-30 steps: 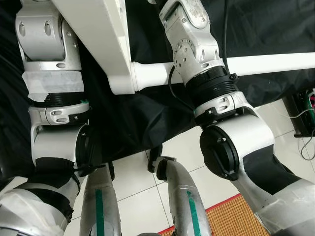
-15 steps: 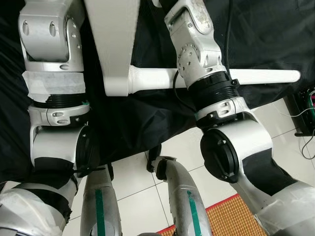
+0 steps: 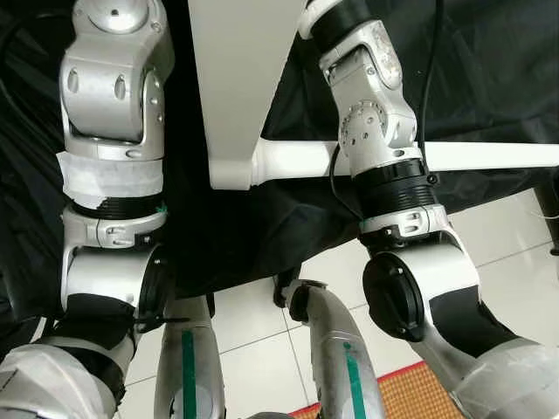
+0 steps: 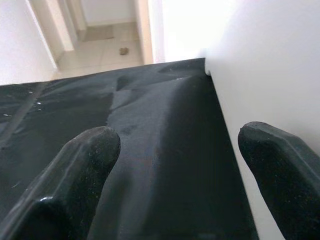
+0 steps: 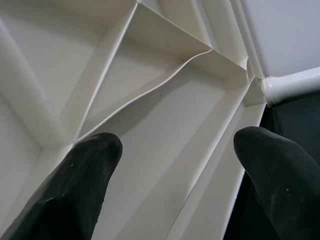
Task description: Building children table
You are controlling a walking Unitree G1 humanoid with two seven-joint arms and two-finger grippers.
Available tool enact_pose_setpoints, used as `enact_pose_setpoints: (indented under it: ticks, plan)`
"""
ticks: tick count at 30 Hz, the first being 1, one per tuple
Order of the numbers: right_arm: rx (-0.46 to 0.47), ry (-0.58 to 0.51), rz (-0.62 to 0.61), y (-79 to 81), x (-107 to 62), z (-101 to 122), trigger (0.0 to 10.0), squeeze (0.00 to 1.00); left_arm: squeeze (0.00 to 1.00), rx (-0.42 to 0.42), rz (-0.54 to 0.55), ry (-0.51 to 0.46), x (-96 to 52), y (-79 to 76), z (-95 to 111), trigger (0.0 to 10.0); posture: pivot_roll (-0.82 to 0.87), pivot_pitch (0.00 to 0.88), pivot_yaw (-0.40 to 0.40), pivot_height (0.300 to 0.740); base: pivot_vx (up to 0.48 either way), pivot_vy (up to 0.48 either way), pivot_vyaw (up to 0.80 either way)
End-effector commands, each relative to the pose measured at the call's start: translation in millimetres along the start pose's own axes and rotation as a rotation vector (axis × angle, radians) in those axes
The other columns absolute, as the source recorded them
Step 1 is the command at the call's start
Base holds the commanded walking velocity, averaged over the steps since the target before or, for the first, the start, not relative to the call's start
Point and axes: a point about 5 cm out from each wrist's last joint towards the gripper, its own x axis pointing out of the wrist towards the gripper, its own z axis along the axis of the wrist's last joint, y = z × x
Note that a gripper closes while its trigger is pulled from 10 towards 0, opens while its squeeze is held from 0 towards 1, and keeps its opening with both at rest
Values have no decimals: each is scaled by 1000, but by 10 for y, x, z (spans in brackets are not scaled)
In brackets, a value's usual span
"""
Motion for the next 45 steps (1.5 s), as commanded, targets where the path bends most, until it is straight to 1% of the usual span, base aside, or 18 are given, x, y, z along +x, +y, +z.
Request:
enact_pose_setpoints:
  ticks: [1,7,11,13,14,16,21,23,26,30,32,33,35,36,39,40,43,45]
  plan:
    - [-16,-30,51,94,18,53,10000,0,0,3,-283,5,-83,-338,-12,10000,166,468,-45,740,0,0,0]
    - [-104,-8,-100,-110,-167,57,10000,0,0,7,-249,10,-97,-196,-28,10000,166,448,-36,740,0,0,0]
    - [-143,4,-131,-163,-241,65,10000,0,0,14,-227,32,-108,-96,-73,10000,165,443,-35,740,0,0,0]
    - [-230,16,-178,-245,-355,79,10000,0,0,50,-177,79,-169,164,-220,10000,155,415,-29,740,0,0,0]
    - [-230,16,-178,-245,-355,79,10000,0,0,50,-177,79,-169,164,-220,10000,155,415,-29,740,0,0,0]
    - [-294,17,-220,-306,-435,99,10000,0,0,90,-139,99,-242,367,-300,10000,157,397,-27,740,0,0,0]
    - [-341,10,-293,-367,-526,114,10000,0,0,84,-93,102,-299,575,-315,10000,157,363,-8,740,0,0,0]
    - [-341,10,-293,-367,-526,114,10000,0,0,84,-93,102,-299,575,-315,10000,157,363,-8,740,0,0,0]
    - [-376,26,-326,-391,-595,94,10000,0,0,76,-54,107,-308,734,-345,10000,144,327,17,740,0,0,0]
    - [-388,36,-340,-408,-626,82,10000,0,0,76,-33,112,-305,813,-368,10000,134,320,37,740,0,0,0]
    - [-422,64,-383,-469,-736,98,10000,0,0,86,2,155,-361,1127,-459,10000,86,319,91,740,0,0,0]
    - [-422,64,-383,-469,-736,98,10000,0,0,86,2,155,-361,1127,-459,10000,86,319,91,740,0,0,0]
    - [-446,87,-435,-545,-889,138,10000,0,0,129,-8,243,-525,1354,-572,10000,85,319,89,740,0,0,0]
    - [-446,87,-435,-545,-889,138,10000,0,0,129,-8,243,-525,1354,-572,10000,85,319,89,740,0,0,0]
    - [-456,114,-477,-573,-1073,144,10000,0,0,113,-183,342,-927,1307,-667,10000,107,319,71,740,0,0,0]
    - [-456,114,-477,-573,-1073,144,10000,0,0,113,-183,342,-927,1307,-667,10000,107,319,71,740,0,0,0]
    - [-476,122,-515,-597,-1144,153,10000,0,0,138,-224,367,-1086,1330,-697,10000,124,315,57,740,0,0,0]
    - [-508,135,-555,-621,-1211,156,10000,0,0,191,-230,394,-1162,1404,-705,10000,133,314,50,740,0,0,0]
